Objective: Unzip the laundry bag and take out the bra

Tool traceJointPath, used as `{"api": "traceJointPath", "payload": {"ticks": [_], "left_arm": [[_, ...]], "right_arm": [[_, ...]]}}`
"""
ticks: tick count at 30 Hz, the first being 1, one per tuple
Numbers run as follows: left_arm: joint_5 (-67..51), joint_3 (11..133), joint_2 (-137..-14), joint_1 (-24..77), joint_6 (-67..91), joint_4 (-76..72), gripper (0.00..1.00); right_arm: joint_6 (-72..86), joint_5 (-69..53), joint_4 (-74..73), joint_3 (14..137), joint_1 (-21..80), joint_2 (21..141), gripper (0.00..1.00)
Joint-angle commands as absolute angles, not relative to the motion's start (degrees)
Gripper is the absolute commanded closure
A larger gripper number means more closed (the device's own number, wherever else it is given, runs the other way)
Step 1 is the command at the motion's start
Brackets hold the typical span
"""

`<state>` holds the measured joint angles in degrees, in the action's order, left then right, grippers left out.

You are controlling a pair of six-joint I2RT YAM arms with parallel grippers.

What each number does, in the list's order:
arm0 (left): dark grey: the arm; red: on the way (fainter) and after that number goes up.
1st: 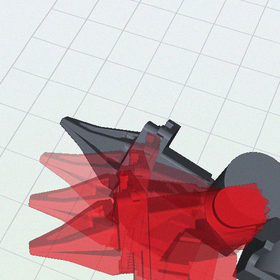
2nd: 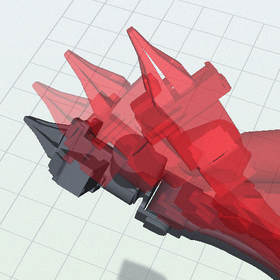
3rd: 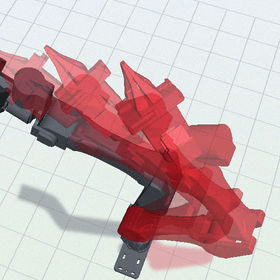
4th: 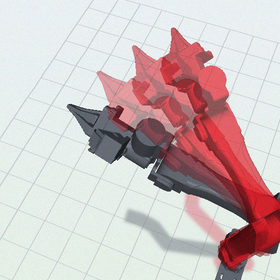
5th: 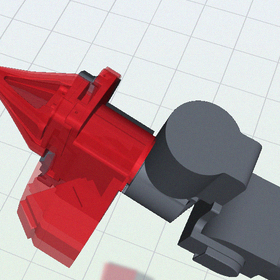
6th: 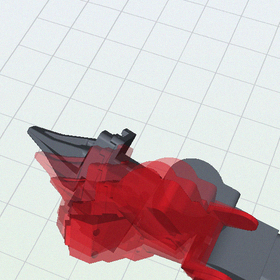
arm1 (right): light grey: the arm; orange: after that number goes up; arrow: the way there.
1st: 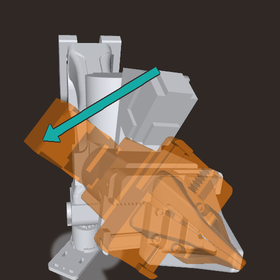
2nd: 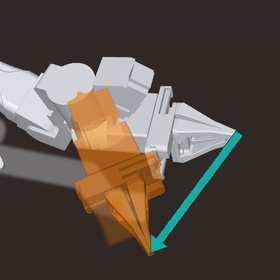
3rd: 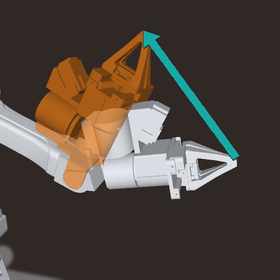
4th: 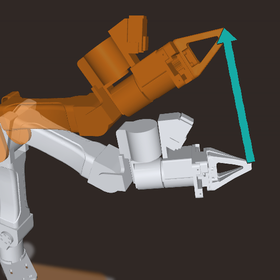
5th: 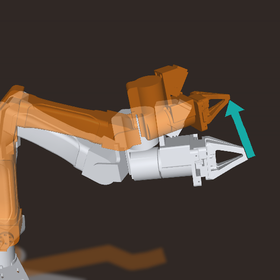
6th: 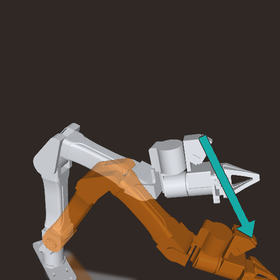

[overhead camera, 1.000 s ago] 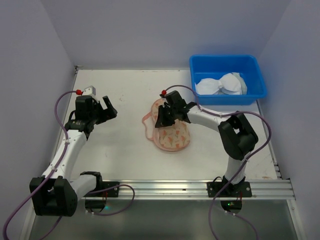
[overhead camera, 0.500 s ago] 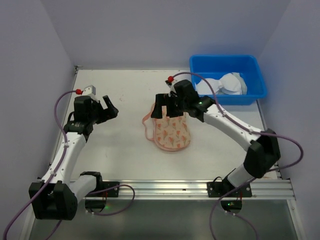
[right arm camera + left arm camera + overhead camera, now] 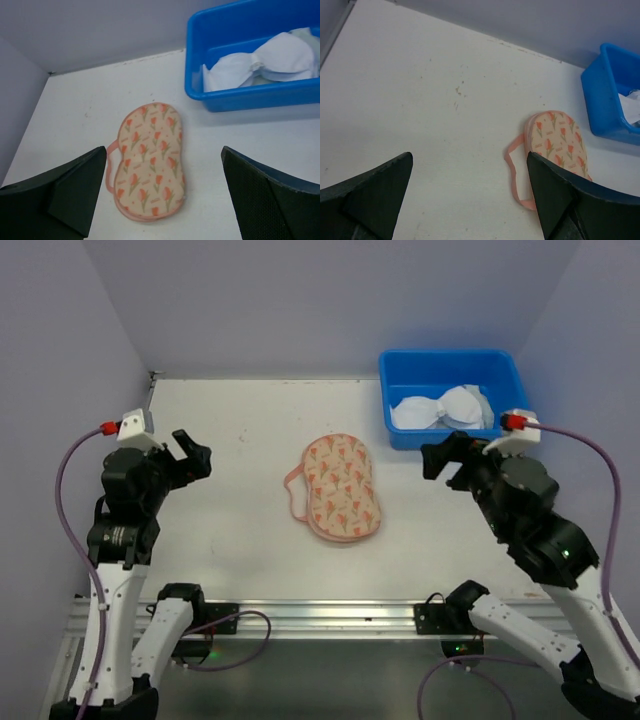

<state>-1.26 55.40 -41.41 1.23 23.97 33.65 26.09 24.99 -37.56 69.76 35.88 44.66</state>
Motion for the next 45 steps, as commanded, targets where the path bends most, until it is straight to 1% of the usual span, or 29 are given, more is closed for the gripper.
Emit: {"api": "traceJointPath", "payload": {"ticks": [1, 5, 7, 13, 14, 17, 28, 45], "left_arm": [[2.6, 59.0, -37.5, 1.0, 20.6, 39.5, 0.00], [4.1, 59.9, -30.8, 1.5, 19.3, 40.1, 0.00], [5.3, 61.5, -29.4, 2.5, 18.7, 41.0, 0.00], [12.9, 63.7, -23.6, 6.8, 16.4, 42.4, 0.00], [15.8, 63.1, -22.0, 7.7, 16.2, 42.2, 0.00], [18.8, 60.2, -20.0, 9.4, 16.3, 41.4, 0.00], [18.5, 52.2, -17.3, 9.6, 18.5, 37.5, 0.00], [15.7, 47.7, -19.4, 9.6, 19.6, 32.9, 0.00]], "right_arm": [[22.5, 36.7, -41.6, 67.2, 35.9, 35.8, 0.01], [19.6, 38.1, -41.6, 63.5, 35.9, 24.6, 0.01], [17.6, 38.7, -41.5, 62.4, 35.9, 19.1, 0.01], [15.4, 36.7, -40.5, 57.4, 35.9, 10.0, 0.01], [15.4, 36.0, -40.3, 56.8, 35.9, 8.5, 0.01], [15.3, 36.4, -39.4, 54.2, 35.9, 6.5, 0.01], [14.9, 37.8, -35.0, 45.2, 35.9, -1.3, 0.01], [14.8, 36.9, -33.4, 43.6, 35.9, -0.7, 0.01]]}}
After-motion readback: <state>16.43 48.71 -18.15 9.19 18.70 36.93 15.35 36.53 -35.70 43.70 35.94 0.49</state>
